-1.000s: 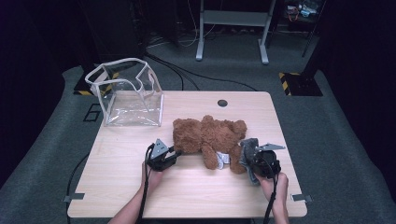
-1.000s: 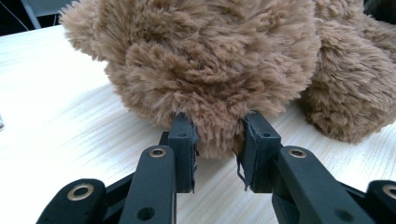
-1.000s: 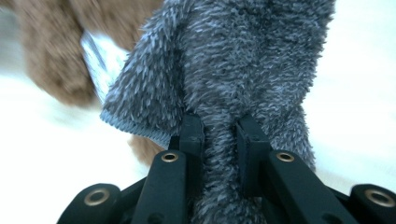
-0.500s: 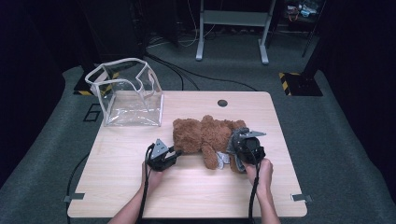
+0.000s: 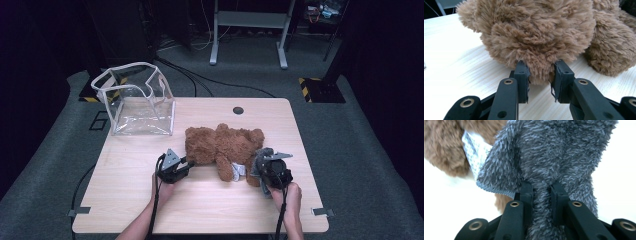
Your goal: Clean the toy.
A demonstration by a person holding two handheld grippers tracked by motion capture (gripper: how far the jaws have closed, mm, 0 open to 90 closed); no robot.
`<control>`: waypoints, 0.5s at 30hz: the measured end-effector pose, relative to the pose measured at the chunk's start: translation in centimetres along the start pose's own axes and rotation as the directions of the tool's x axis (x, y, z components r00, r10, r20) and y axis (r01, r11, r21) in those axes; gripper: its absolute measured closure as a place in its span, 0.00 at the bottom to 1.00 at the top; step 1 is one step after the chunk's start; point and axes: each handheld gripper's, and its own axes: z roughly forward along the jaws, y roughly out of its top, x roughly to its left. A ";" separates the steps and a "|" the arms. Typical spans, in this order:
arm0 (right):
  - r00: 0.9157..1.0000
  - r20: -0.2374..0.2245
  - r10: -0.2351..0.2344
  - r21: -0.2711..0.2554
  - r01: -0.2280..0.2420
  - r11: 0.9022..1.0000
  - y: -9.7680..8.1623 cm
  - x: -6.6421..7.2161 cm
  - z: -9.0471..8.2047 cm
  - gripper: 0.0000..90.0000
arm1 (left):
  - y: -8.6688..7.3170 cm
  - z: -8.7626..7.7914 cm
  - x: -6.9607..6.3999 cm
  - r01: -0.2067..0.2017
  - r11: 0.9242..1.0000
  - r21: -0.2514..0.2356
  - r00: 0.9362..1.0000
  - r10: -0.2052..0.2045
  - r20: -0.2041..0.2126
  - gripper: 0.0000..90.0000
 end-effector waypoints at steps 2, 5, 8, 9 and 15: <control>1.000 -0.002 0.005 -0.012 -0.005 1.000 -0.1 -0.3 -0.3 0.84 | 0.0 0.0 0.0 -0.001 1.000 0.002 1.000 0.001 0.000 0.77; 1.000 -0.010 0.020 -0.068 -0.021 0.997 0.2 -0.2 -1.5 0.84 | 0.0 0.0 0.0 0.001 1.000 0.001 1.000 -0.001 -0.002 0.77; 0.999 -0.033 0.011 -0.119 -0.015 0.993 1.1 0.5 -2.5 0.84 | 0.0 0.0 0.0 -0.002 1.000 0.001 1.000 0.002 -0.002 0.77; 0.999 -0.033 -0.012 -0.141 0.007 0.990 1.6 0.8 -2.6 0.84 | 0.0 0.0 0.0 0.004 1.000 0.001 1.000 -0.004 0.001 0.77; 0.997 -0.047 -0.068 -0.147 0.060 0.987 4.3 3.4 -1.2 0.84 | 0.0 0.0 0.0 0.000 1.000 -0.001 1.000 0.000 0.000 0.77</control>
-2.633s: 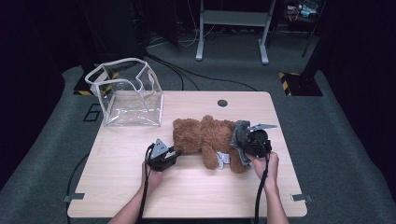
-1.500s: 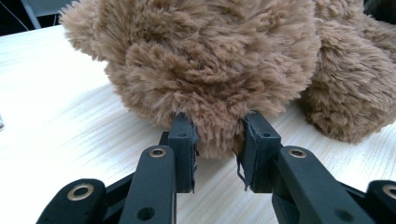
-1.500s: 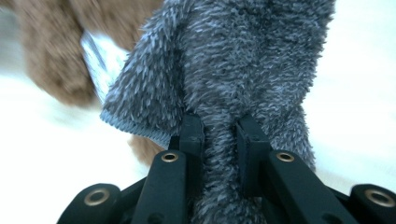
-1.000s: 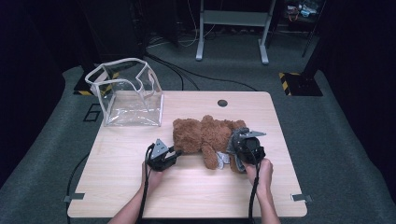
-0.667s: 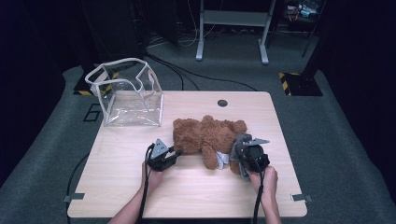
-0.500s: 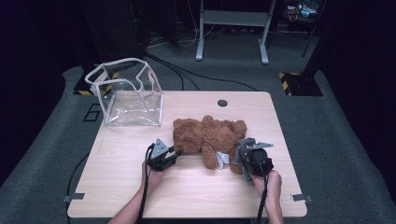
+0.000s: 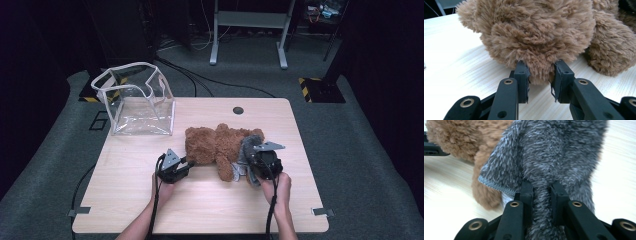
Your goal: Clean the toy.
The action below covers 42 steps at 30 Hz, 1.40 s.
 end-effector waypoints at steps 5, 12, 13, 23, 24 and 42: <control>1.000 0.021 -0.015 0.063 0.014 0.998 -0.4 0.8 2.8 0.84 | 0.0 0.0 0.0 0.001 1.000 -0.001 1.000 -0.001 0.000 0.77; 0.999 0.038 -0.033 0.096 0.030 0.995 -2.6 0.9 2.6 0.84 | 0.0 0.0 0.0 0.005 1.000 -0.007 1.000 -0.005 -0.005 0.77; 0.998 0.046 -0.040 0.098 0.035 0.995 -2.9 0.9 2.6 0.84 | 0.0 0.0 0.0 0.005 1.000 -0.007 1.000 -0.005 -0.005 0.77; 0.997 0.073 -0.019 0.121 0.010 0.993 -5.5 -0.3 0.9 0.84 | 0.0 0.0 0.0 0.003 1.000 -0.007 1.000 -0.003 -0.003 0.77; 0.997 0.078 -0.017 0.120 0.007 0.993 -5.7 -0.4 0.8 0.84 | 0.0 0.0 0.0 0.002 1.000 -0.006 1.000 -0.002 -0.003 0.77; 0.994 0.099 -0.041 0.077 0.033 0.997 -2.1 1.8 2.4 0.83 | 0.0 0.0 0.0 0.002 1.000 -0.006 1.000 -0.002 -0.002 0.77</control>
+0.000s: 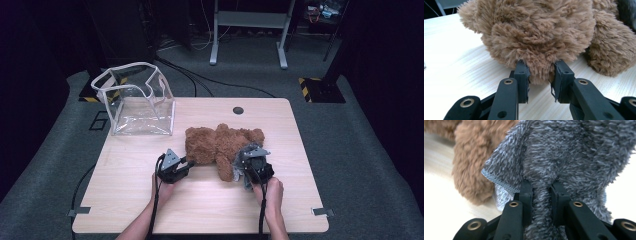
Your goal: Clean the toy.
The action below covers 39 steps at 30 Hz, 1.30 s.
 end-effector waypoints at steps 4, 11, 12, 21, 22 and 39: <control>1.000 -0.011 -0.017 0.032 0.017 0.999 -1.4 0.2 0.0 0.83 | 0.0 0.0 0.0 0.001 1.000 -0.001 1.000 -0.001 0.000 0.77; 1.000 -0.021 -0.001 0.058 0.002 0.998 -3.6 -1.0 -1.0 0.83 | 0.0 0.0 0.0 0.000 1.000 -0.001 1.000 0.000 0.001 0.77; 1.000 -0.018 0.011 0.057 -0.010 0.998 -3.7 -1.2 -1.2 0.83 | 0.0 0.0 0.0 0.000 1.000 -0.002 1.000 0.000 0.001 0.77; 0.994 -0.101 0.052 -0.081 -0.061 0.995 -2.1 -2.4 -3.4 0.83 | 0.0 0.0 0.0 -0.003 1.000 0.000 1.000 0.003 0.002 0.77; 0.993 -0.110 0.041 -0.093 -0.051 0.994 -1.5 -2.3 -3.6 0.83 | 0.0 0.0 0.0 -0.003 1.000 0.000 1.000 0.003 0.002 0.77; 0.989 -0.143 0.031 -0.046 -0.038 0.998 2.5 -0.1 1.4 0.83 | 0.0 0.0 -0.1 0.003 1.000 -0.001 1.000 -0.003 0.015 0.76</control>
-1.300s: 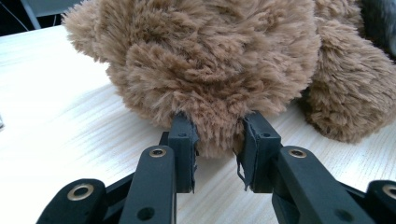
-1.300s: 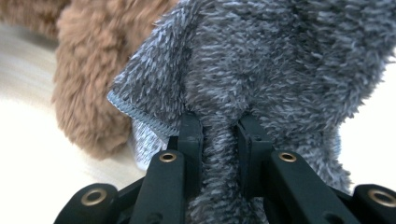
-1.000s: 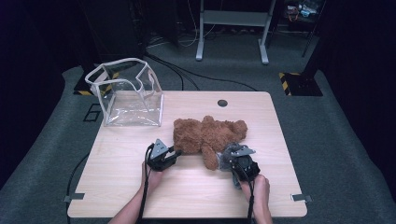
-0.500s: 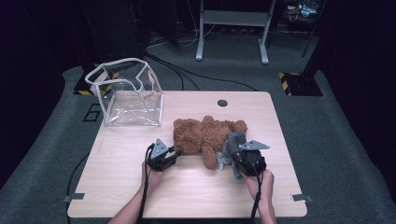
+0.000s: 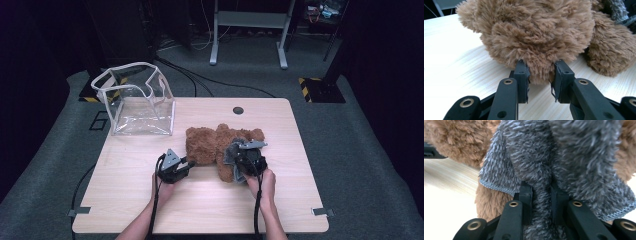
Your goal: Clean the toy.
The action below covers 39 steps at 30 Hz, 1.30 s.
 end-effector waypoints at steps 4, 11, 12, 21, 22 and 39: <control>1.000 0.020 -0.017 0.031 0.016 0.999 -0.4 0.3 0.5 0.83 | 0.0 0.0 0.0 0.002 1.000 0.002 1.000 -0.002 0.001 0.77; 0.999 0.037 -0.039 0.079 0.036 0.996 -1.7 1.2 1.8 0.84 | 0.0 0.0 0.0 0.003 1.000 0.005 1.000 -0.003 -0.003 0.76; 0.998 0.037 -0.049 0.095 0.046 0.994 -1.9 1.3 2.1 0.84 | 0.0 0.0 0.0 0.002 1.000 0.004 1.000 -0.002 -0.003 0.76; 0.998 -0.014 -0.056 0.163 0.057 0.985 -3.1 1.2 2.0 0.83 | 0.0 0.0 0.0 -0.003 1.000 0.002 1.000 0.003 -0.004 0.76; 0.999 -0.018 -0.043 0.157 0.046 0.987 -3.1 1.2 1.6 0.83 | 0.0 0.0 0.1 -0.005 1.000 0.001 1.000 0.005 -0.005 0.76; 0.996 0.069 -0.058 -0.006 0.058 0.998 1.0 1.4 -0.2 0.83 | 0.0 0.0 0.0 0.006 1.000 -0.006 1.000 -0.006 -0.003 0.76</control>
